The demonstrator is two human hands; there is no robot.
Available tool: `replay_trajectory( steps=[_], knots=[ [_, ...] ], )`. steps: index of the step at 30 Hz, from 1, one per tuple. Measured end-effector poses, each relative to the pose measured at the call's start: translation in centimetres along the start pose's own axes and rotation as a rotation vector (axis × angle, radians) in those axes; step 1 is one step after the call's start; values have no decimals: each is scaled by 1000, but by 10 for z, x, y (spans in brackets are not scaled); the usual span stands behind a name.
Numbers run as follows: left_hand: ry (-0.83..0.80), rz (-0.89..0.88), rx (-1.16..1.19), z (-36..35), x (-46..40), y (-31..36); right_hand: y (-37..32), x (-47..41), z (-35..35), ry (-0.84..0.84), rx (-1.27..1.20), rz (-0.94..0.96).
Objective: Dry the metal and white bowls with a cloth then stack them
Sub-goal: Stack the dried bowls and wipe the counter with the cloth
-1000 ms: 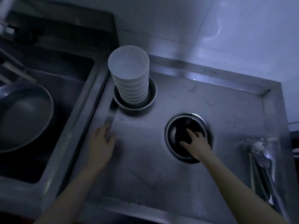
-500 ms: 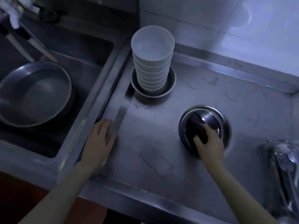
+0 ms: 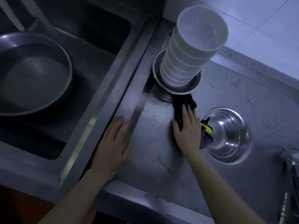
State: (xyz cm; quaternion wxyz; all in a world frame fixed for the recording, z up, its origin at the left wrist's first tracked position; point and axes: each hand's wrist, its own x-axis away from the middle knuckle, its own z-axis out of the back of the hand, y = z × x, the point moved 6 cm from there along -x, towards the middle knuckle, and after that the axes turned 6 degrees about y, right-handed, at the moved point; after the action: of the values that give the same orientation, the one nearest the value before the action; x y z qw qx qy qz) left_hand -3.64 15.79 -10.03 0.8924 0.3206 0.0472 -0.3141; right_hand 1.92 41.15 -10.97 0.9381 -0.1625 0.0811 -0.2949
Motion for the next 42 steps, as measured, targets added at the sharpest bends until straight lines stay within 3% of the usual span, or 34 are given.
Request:
replay_trajectory(
  steps=[3,8,11,13,16,22,27,29,32,38,42],
  knots=[
    [13,-1,18,1,0,0,-24,-4,-11,-12,0,31],
    [13,26,58,3,1,0,-91,108,-31,-221,-80,423],
    [-20,11,100,10,5,1,-100,151,-25,-208,9,531],
    [-23,-18,134,21,5,8,-96,127,-21,-142,59,515],
    [34,-68,108,42,1,11,-92,55,-27,-116,5,345],
    [95,105,111,67,-5,-31,-134,-14,-42,-152,-305,156],
    [87,132,138,66,-7,-30,-165,93,-40,-166,-291,583],
    [55,148,132,64,-6,-32,-167,118,-41,-193,-337,629],
    [27,134,116,61,-5,-31,-158,87,-45,-227,-338,556],
    [40,126,107,61,-9,-29,-131,-46,-51,-175,-316,75],
    [20,129,107,61,-8,-31,-140,6,-51,-179,-301,99]
  ],
)
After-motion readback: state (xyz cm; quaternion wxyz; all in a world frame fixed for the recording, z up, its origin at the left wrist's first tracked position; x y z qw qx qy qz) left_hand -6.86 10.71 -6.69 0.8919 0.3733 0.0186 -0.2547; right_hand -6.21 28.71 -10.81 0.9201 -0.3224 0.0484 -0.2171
